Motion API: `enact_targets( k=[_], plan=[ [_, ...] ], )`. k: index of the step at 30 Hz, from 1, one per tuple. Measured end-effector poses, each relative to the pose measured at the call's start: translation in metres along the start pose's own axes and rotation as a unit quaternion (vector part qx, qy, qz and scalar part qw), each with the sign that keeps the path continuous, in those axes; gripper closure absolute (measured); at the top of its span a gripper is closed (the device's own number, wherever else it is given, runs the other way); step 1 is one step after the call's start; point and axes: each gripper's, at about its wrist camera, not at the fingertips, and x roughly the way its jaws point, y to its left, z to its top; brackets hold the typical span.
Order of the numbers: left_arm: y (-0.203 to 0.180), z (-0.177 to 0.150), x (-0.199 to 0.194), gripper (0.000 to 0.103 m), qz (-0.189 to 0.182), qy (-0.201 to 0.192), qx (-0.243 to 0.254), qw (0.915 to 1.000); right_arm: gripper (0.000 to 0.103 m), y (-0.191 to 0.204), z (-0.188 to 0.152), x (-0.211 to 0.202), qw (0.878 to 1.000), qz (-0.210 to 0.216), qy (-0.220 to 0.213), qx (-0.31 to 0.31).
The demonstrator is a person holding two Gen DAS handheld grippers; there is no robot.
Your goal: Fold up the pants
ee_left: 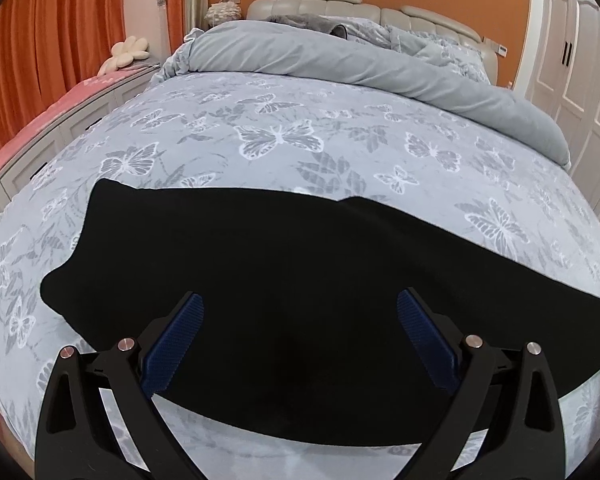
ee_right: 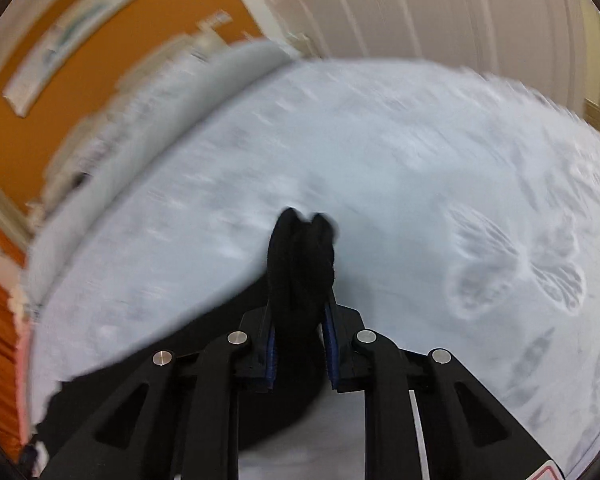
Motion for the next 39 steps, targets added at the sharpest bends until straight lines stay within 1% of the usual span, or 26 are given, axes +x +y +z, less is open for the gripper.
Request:
enact_targets(
  k=[1, 3, 7, 8, 11, 13, 16, 18, 19, 20, 22, 24, 29, 34, 36, 37, 39],
  plan=[
    [0.003, 0.001, -0.002, 0.007, -0.002, -0.001, -0.004, 1.0, 0.086, 0.013, 0.0, -0.008, 1.0, 0.012, -0.009, -0.008],
    [0.01, 0.002, -0.006, 0.007, -0.005, -0.004, -0.012, 0.9999, 0.086, 0.053, -0.005, -0.028, 0.998, 0.049, -0.028, -0.04],
    [0.027, 0.005, -0.015, 0.007, -0.008, -0.01, -0.029, 0.9995, 0.086, 0.134, -0.029, -0.05, 0.987, 0.115, -0.036, -0.104],
    [0.03, 0.006, -0.017, 0.007, -0.008, -0.011, -0.033, 0.9994, 0.086, 0.161, -0.04, -0.053, 0.982, 0.133, -0.034, -0.127],
    [0.045, 0.007, -0.025, 0.007, -0.009, -0.015, -0.046, 0.9988, 0.086, 0.214, -0.064, -0.053, 0.971, 0.165, -0.021, -0.172],
    [0.058, 0.007, -0.03, 0.007, -0.009, -0.019, -0.057, 0.9981, 0.086, 0.245, -0.082, -0.048, 0.964, 0.175, -0.009, -0.201],
    [0.075, 0.008, -0.038, 0.007, -0.004, -0.026, -0.069, 0.9973, 0.086, 0.288, -0.117, -0.034, 0.952, 0.187, 0.021, -0.241],
    [0.087, 0.009, -0.043, 0.007, 0.001, -0.031, -0.075, 0.9967, 0.086, 0.307, -0.14, -0.026, 0.945, 0.186, 0.039, -0.266],
    [0.092, 0.009, -0.045, 0.007, 0.006, -0.034, -0.076, 0.9965, 0.086, 0.312, -0.147, -0.024, 0.943, 0.186, 0.045, -0.273],
    [0.098, 0.009, -0.046, 0.007, 0.012, -0.036, -0.076, 0.9964, 0.086, 0.325, -0.162, -0.018, 0.938, 0.185, 0.057, -0.289],
    [0.11, 0.008, -0.049, 0.007, 0.023, -0.041, -0.077, 0.9959, 0.086, 0.335, -0.179, -0.013, 0.931, 0.185, 0.067, -0.308],
    [0.123, 0.007, -0.051, 0.007, 0.029, -0.04, -0.08, 0.9956, 0.086, 0.35, -0.198, -0.008, 0.922, 0.187, 0.08, -0.328],
    [0.149, 0.002, -0.054, 0.007, 0.039, -0.036, -0.083, 0.9952, 0.085, 0.379, -0.239, 0.007, 0.906, 0.18, 0.102, -0.369],
    [0.168, -0.002, -0.054, 0.007, 0.049, -0.033, -0.085, 0.9946, 0.085, 0.397, -0.267, 0.025, 0.892, 0.176, 0.119, -0.4],
    [0.176, -0.003, -0.053, 0.007, 0.05, -0.03, -0.091, 0.9942, 0.084, 0.403, -0.282, 0.033, 0.884, 0.166, 0.124, -0.418],
    [0.181, -0.004, -0.052, 0.007, 0.048, -0.027, -0.095, 0.9939, 0.083, 0.405, -0.289, 0.039, 0.882, 0.16, 0.128, -0.425],
    [0.196, -0.005, -0.043, 0.005, 0.041, -0.008, -0.117, 0.9922, 0.078, 0.405, -0.305, 0.054, 0.873, 0.144, 0.141, -0.445]
  ],
)
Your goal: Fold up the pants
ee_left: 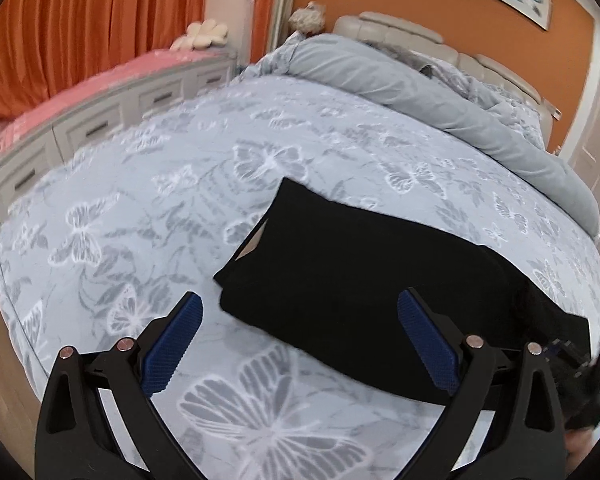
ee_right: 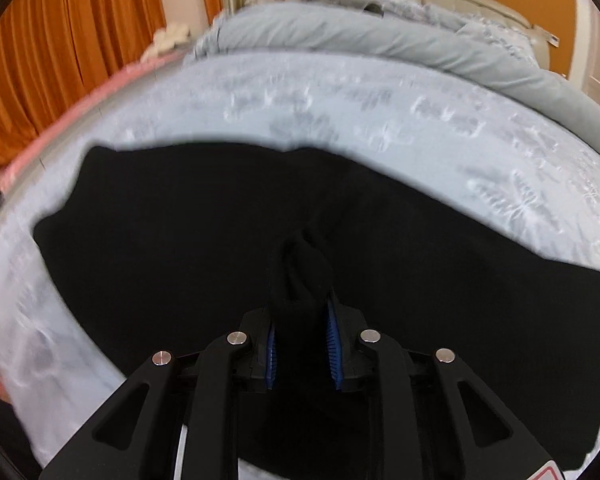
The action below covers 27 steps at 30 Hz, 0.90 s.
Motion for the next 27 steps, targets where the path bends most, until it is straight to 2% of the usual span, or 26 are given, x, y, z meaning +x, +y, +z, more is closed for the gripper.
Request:
enact_targets(
  k=[1, 2, 4, 6, 8, 9, 13, 15, 17, 19, 20, 21, 24, 25, 27],
  plan=[
    [0.006, 0.001, 0.006, 0.005, -0.004, 0.011, -0.012, 0.9999, 0.074, 0.004, -0.002, 0.001, 1.0, -0.005, -0.005, -0.011],
    [0.015, 0.002, 0.013, 0.005, -0.01, 0.027, -0.029, 0.9992, 0.063, 0.009, -0.002, -0.003, 0.999, -0.012, -0.013, -0.028],
    [0.04, 0.002, 0.028, 0.005, -0.018, 0.058, -0.083, 0.9947, 0.055, 0.013, 0.0, -0.012, 0.999, 0.001, -0.01, -0.034],
    [0.064, 0.002, 0.036, 0.005, -0.024, 0.072, -0.137, 0.9876, 0.053, 0.009, 0.002, -0.039, 0.999, 0.008, -0.034, -0.022],
    [0.08, 0.001, 0.041, 0.005, -0.036, 0.078, -0.176, 0.9807, 0.039, -0.005, 0.003, -0.066, 0.998, 0.0, -0.061, 0.0],
    [0.085, 0.0, 0.044, 0.005, -0.043, 0.081, -0.19, 0.9775, 0.037, -0.014, 0.002, -0.077, 0.997, -0.006, -0.07, 0.014],
    [0.085, -0.003, 0.062, 0.005, -0.068, 0.106, -0.206, 0.9706, 0.034, -0.069, -0.007, -0.112, 0.991, -0.024, -0.095, 0.089],
    [0.08, -0.011, 0.081, 0.005, -0.097, 0.136, -0.225, 0.96, 0.034, -0.095, -0.014, -0.122, 0.987, -0.036, -0.099, 0.12],
    [0.077, -0.018, 0.097, 0.005, -0.095, 0.156, -0.244, 0.9524, 0.034, -0.118, -0.021, -0.129, 0.983, -0.049, -0.098, 0.147],
    [0.068, -0.014, 0.096, 0.005, -0.068, 0.126, -0.247, 0.9584, 0.033, -0.143, -0.028, -0.134, 0.978, -0.059, -0.094, 0.177],
    [0.061, -0.012, 0.098, 0.014, -0.069, 0.123, -0.244, 0.9594, 0.033, -0.157, -0.034, -0.137, 0.975, -0.061, -0.092, 0.195],
    [0.057, -0.01, 0.099, 0.045, -0.069, 0.123, -0.244, 0.9595, 0.033, -0.167, -0.039, -0.138, 0.972, -0.066, -0.09, 0.208],
    [0.043, -0.006, 0.1, 0.085, -0.039, 0.123, -0.241, 0.962, 0.033, -0.197, -0.051, -0.146, 0.965, -0.086, -0.083, 0.235],
    [0.037, -0.003, 0.094, 0.09, -0.029, 0.109, -0.245, 0.9629, 0.033, -0.208, -0.056, -0.15, 0.962, -0.096, -0.082, 0.242],
    [0.024, 0.005, 0.079, 0.091, -0.033, 0.083, -0.241, 0.9666, 0.033, -0.224, -0.063, -0.157, 0.958, -0.107, -0.082, 0.252]
  ],
)
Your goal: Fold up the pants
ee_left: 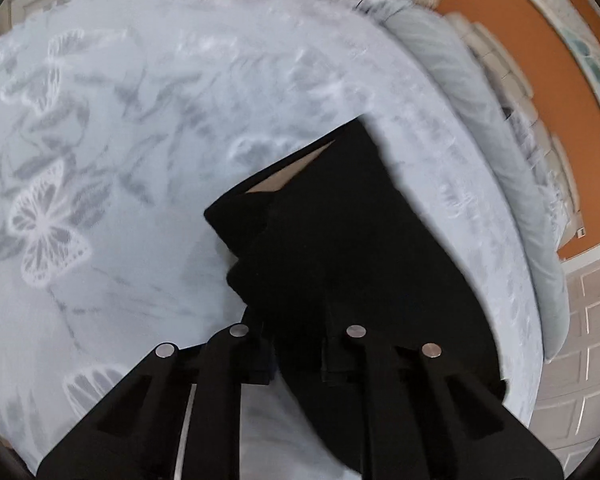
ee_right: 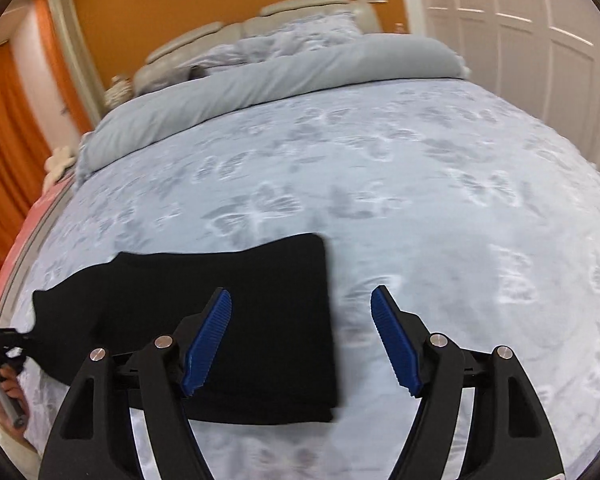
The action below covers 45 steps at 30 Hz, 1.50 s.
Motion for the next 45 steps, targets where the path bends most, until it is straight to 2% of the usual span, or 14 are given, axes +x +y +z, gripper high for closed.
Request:
enact_targets(
  k=[4, 8, 13, 17, 19, 22, 25, 26, 29, 32, 34, 40, 42, 45],
  plan=[
    [-0.063, -0.016, -0.048, 0.091, -0.053, -0.059, 0.069, 0.9945, 0.033, -0.03, 0.002, -0.008, 1.0, -0.01, -0.007, 0.021],
    [-0.141, -0.059, -0.087, 0.091, -0.101, -0.095, 0.183, 0.9733, 0.033, -0.053, 0.002, -0.018, 0.999, -0.021, -0.013, 0.027],
    [-0.227, -0.161, -0.093, 0.091, -0.149, -0.073, 0.33, 0.9293, 0.033, -0.065, 0.002, -0.024, 0.999, -0.025, -0.017, 0.035],
    [-0.265, -0.254, -0.053, 0.089, -0.128, -0.021, 0.435, 0.8909, 0.033, -0.067, 0.001, -0.022, 0.999, -0.026, -0.013, 0.032],
    [-0.266, -0.287, -0.026, 0.082, -0.108, 0.013, 0.467, 0.8773, 0.032, -0.067, 0.001, -0.017, 0.999, -0.023, -0.003, 0.028],
    [-0.255, -0.319, 0.001, 0.056, -0.086, 0.055, 0.495, 0.8628, 0.032, -0.058, -0.001, -0.005, 0.999, -0.018, 0.018, 0.019],
    [-0.246, -0.329, -0.029, 0.017, -0.112, 0.019, 0.518, 0.8477, 0.032, -0.038, -0.003, 0.005, 0.999, 0.004, 0.037, 0.008],
    [-0.238, -0.33, -0.042, 0.005, -0.118, 0.005, 0.516, 0.8483, 0.029, -0.027, -0.003, 0.008, 0.999, 0.019, 0.042, 0.003],
    [-0.214, -0.321, -0.085, 0.005, -0.167, -0.035, 0.509, 0.8439, 0.023, 0.006, -0.005, 0.016, 0.996, 0.067, 0.054, -0.017],
    [-0.193, -0.295, -0.103, 0.005, -0.145, -0.077, 0.507, 0.8464, 0.022, 0.04, -0.011, 0.03, 0.99, 0.107, 0.08, -0.033],
    [-0.189, -0.267, -0.096, 0.005, -0.126, -0.08, 0.487, 0.8607, 0.022, 0.056, -0.016, 0.043, 0.987, 0.121, 0.1, -0.036],
    [-0.142, -0.176, -0.081, 0.005, -0.083, -0.057, 0.372, 0.9226, 0.024, 0.086, -0.033, 0.095, 0.975, 0.145, 0.167, 0.0],
    [-0.128, -0.157, -0.079, 0.005, -0.075, -0.057, 0.345, 0.9341, 0.073, 0.098, -0.034, 0.098, 0.976, 0.153, 0.155, -0.015],
    [-0.112, -0.131, -0.079, 0.005, -0.056, -0.064, 0.314, 0.9455, 0.088, 0.115, -0.028, 0.085, 0.98, 0.151, 0.128, -0.033]
  ],
)
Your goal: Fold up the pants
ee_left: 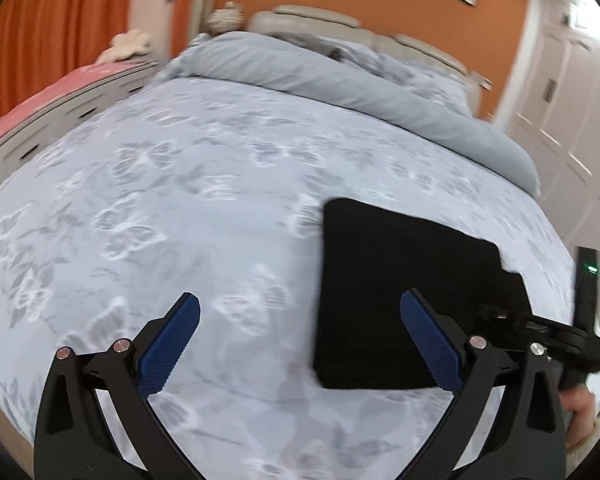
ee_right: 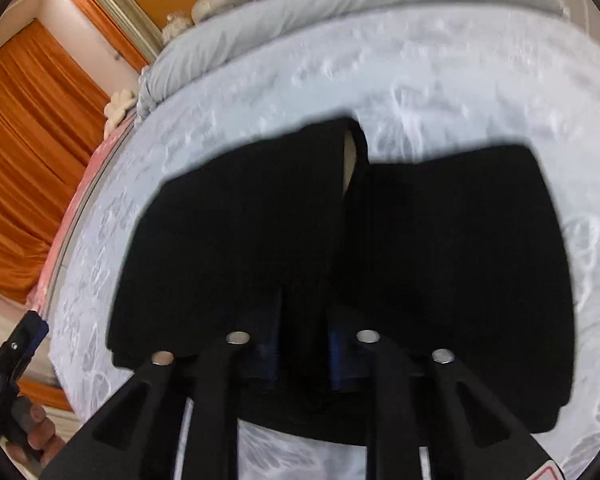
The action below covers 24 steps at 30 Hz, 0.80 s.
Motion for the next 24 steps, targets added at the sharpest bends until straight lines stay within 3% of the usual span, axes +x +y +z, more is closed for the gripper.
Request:
enact_targets(
  k=[4, 7, 9, 11, 13, 15, 17, 19, 21, 24],
  plan=[
    [0.019, 0.011, -0.004, 0.005, -0.014, 0.0, -0.045, 0.9989, 0.09, 0.019, 0.015, -0.068, 0.996, 0.023, -0.078, -0.035],
    [0.017, 0.015, -0.007, 0.005, -0.025, -0.002, -0.058, 0.998, 0.09, -0.001, 0.015, -0.112, 0.991, -0.029, -0.116, -0.052],
    [0.006, 0.014, -0.003, 0.005, -0.022, -0.002, -0.05, 0.9985, 0.09, -0.029, 0.01, -0.109, 0.992, -0.064, -0.099, -0.035],
    [-0.006, 0.011, 0.005, 0.005, -0.021, 0.006, -0.039, 0.999, 0.086, -0.074, 0.003, -0.078, 0.995, -0.091, -0.037, 0.01],
    [-0.024, 0.005, 0.02, 0.005, -0.028, 0.031, -0.019, 0.9989, 0.075, -0.096, -0.005, -0.051, 0.993, -0.113, 0.015, 0.019],
    [-0.044, -0.003, 0.035, 0.005, -0.04, 0.057, 0.002, 0.9976, 0.06, -0.098, -0.007, -0.062, 0.994, -0.108, -0.007, 0.02],
    [-0.059, -0.01, 0.049, 0.005, -0.045, 0.075, 0.017, 0.996, 0.029, -0.088, -0.008, -0.085, 0.992, -0.123, -0.039, 0.002],
    [-0.069, -0.014, 0.065, 0.005, -0.048, 0.095, 0.021, 0.9941, 0.017, -0.088, -0.014, -0.098, 0.99, -0.123, -0.071, -0.014],
    [-0.074, -0.018, 0.087, 0.005, -0.05, 0.122, 0.008, 0.9913, 0.017, -0.091, -0.013, -0.093, 0.99, -0.125, -0.059, -0.014],
    [-0.077, -0.024, 0.117, 0.005, -0.062, 0.16, -0.017, 0.9849, 0.017, -0.115, -0.014, -0.068, 0.996, -0.082, -0.012, 0.043]
  ],
)
